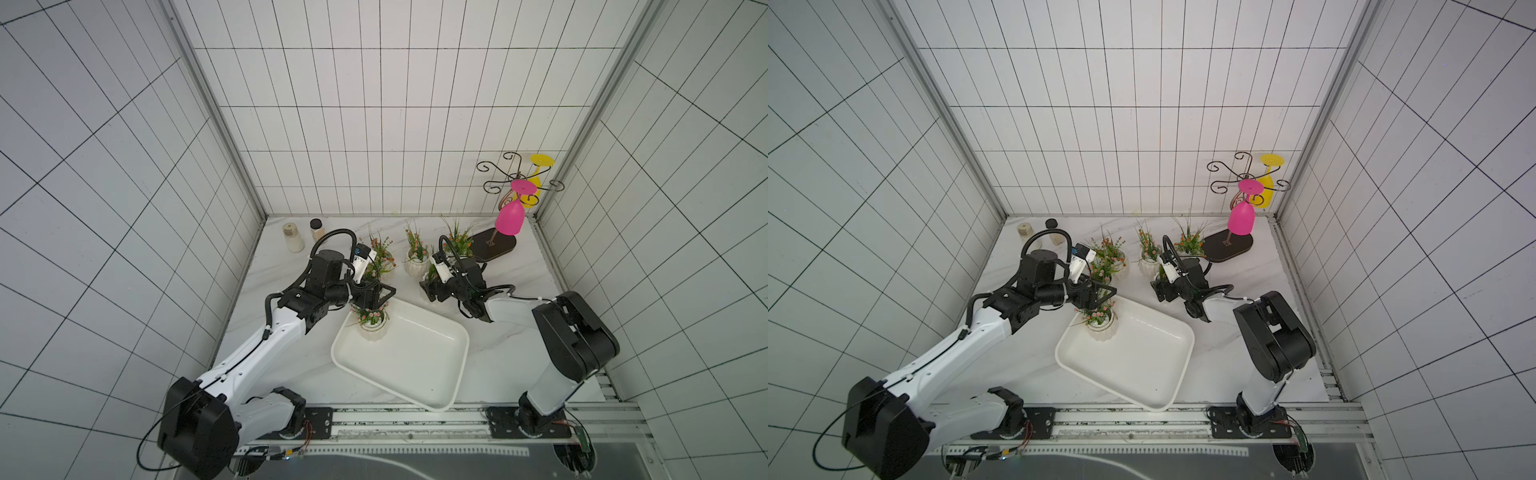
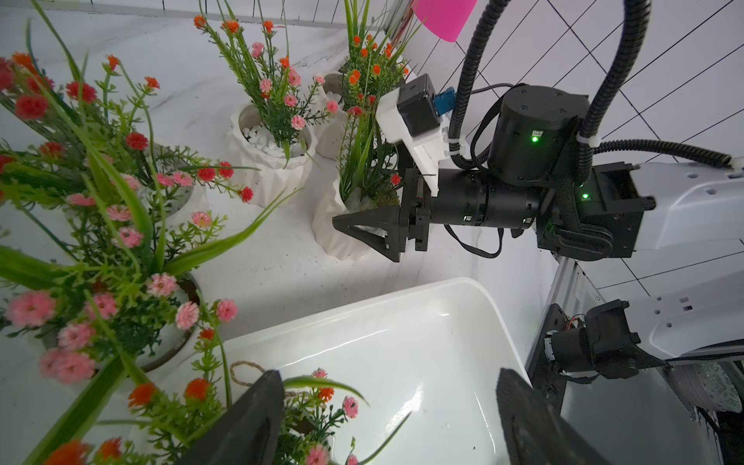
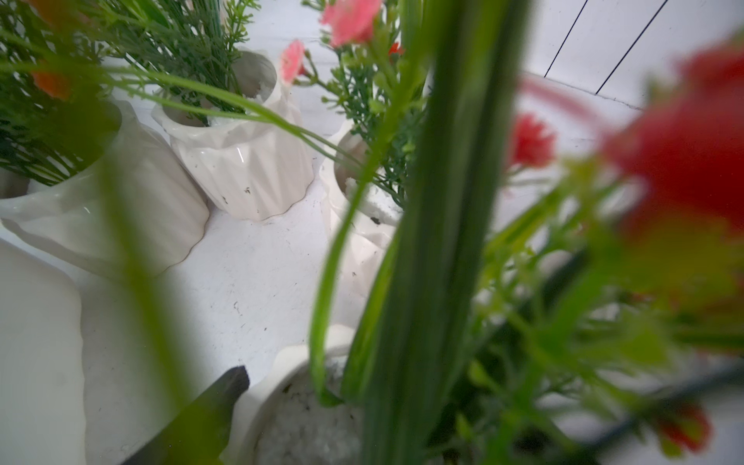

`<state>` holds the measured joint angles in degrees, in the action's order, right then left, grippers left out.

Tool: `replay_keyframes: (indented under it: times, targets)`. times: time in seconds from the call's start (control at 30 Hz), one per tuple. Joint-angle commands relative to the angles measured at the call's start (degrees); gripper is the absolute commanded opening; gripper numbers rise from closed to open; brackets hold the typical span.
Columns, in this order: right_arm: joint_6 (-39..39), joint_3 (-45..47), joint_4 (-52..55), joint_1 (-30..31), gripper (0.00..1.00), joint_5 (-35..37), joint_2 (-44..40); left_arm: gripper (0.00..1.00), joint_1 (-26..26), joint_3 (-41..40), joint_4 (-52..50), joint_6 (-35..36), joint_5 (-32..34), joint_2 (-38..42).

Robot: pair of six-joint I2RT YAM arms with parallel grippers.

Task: Put the potted gypsophila into the storage box
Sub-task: Pick up the baby's breath potted plant from the center of the board.

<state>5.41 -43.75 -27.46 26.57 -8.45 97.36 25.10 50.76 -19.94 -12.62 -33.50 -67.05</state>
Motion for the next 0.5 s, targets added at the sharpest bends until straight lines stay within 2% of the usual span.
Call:
replay_keyframes:
  times: [0.0,0.47]
  targets:
    - [0.8,-3.3,-1.5,0.5,0.87,-0.5,-1.4,0.83,-0.3,-0.6,1.1,0.3,-0.3,0.7]
    - [0.6,-2.7,-0.4,0.5,0.81,-1.0,-7.6,0.83,-0.3,-0.7,1.1,0.2,-0.1,1.4]
